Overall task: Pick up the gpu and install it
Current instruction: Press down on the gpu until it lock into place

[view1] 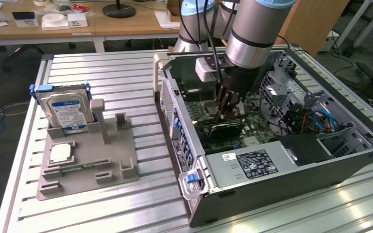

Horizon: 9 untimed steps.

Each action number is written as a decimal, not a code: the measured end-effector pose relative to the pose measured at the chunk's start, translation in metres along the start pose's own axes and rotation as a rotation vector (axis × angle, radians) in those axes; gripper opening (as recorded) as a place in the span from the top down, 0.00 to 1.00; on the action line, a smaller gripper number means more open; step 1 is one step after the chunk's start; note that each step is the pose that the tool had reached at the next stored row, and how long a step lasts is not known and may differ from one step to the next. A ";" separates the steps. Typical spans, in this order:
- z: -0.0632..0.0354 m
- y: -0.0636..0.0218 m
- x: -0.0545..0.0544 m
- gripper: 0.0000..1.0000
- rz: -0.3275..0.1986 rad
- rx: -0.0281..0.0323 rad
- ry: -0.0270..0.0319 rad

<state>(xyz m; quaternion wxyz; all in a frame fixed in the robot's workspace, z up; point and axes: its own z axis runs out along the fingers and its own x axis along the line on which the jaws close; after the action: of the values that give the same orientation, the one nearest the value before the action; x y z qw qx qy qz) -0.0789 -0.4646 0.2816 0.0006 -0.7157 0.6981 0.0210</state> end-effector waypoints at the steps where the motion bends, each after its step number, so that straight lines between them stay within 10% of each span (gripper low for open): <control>1: 0.0005 0.0016 0.000 0.89 0.000 0.0000 -0.0002; 9: 0.0051 0.0063 -0.008 0.89 -0.001 0.0000 -0.0002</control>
<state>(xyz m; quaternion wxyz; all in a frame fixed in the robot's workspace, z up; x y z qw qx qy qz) -0.0856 -0.4564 0.2769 0.0007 -0.7158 0.6980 0.0211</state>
